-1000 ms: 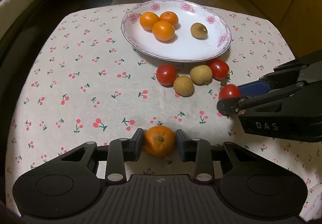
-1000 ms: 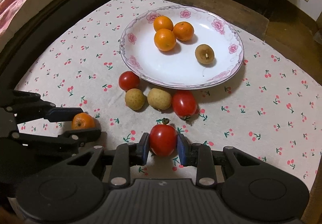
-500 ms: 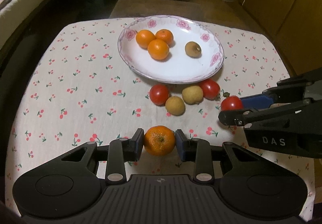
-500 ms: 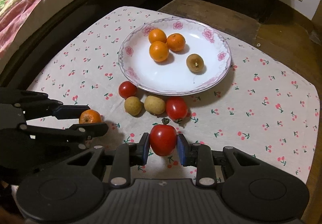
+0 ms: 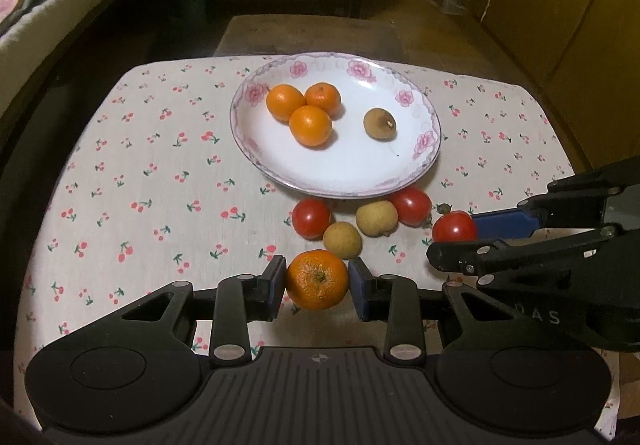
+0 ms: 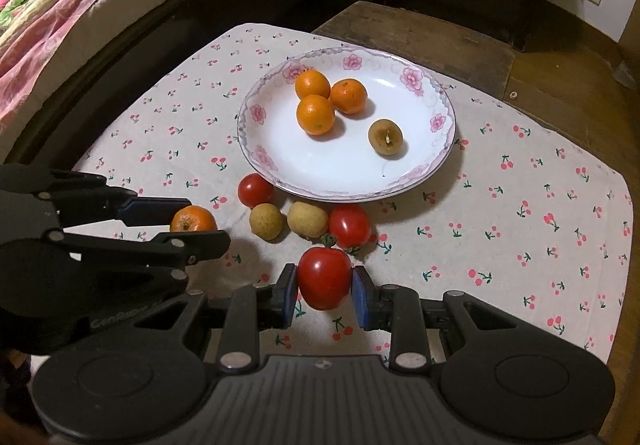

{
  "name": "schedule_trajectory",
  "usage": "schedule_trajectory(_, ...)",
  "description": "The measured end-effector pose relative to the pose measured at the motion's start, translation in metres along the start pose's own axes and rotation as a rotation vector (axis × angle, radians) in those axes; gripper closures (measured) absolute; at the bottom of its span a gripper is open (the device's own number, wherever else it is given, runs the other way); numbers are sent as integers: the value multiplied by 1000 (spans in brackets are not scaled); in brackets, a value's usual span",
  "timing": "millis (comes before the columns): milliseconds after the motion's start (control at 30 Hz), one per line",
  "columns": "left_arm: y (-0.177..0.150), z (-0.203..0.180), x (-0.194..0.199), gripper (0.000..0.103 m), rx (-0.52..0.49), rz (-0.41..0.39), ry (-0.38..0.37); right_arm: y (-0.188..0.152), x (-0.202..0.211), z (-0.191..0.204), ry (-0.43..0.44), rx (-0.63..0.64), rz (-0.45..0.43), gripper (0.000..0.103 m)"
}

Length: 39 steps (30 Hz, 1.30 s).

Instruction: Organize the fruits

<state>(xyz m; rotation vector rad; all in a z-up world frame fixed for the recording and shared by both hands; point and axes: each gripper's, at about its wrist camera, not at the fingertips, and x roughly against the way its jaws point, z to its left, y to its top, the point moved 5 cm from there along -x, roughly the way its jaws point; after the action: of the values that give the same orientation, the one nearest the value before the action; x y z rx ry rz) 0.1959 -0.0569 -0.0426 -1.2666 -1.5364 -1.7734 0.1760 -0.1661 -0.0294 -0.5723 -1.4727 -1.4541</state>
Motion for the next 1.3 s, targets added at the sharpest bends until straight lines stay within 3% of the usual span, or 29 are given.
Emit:
schedule_trajectory(600, 22, -3, 2, 62, -1, -37, 5, 15, 4, -4, 7, -26, -35, 74)
schedule_trajectory(800, 19, 10, 1, 62, 36, -18, -7, 14, 1, -4, 7, -25, -29, 74)
schedule_trajectory(900, 17, 27, 11, 59, 40, -25, -10, 14, 1, -6, 7, -29, -29, 74)
schedule_trajectory(967, 12, 40, 17, 42, 36, -14, -20, 14, 1, -8, 9, -32, -30, 74)
schedule_trajectory(1133, -6, 50, -3, 49, 93, 49, 2, 14, -6, -3, 6, -27, -17, 74)
schedule_trajectory(1300, -1, 42, -15, 45, 84, 48, 31, 13, -7, 2, 12, -11, -10, 74)
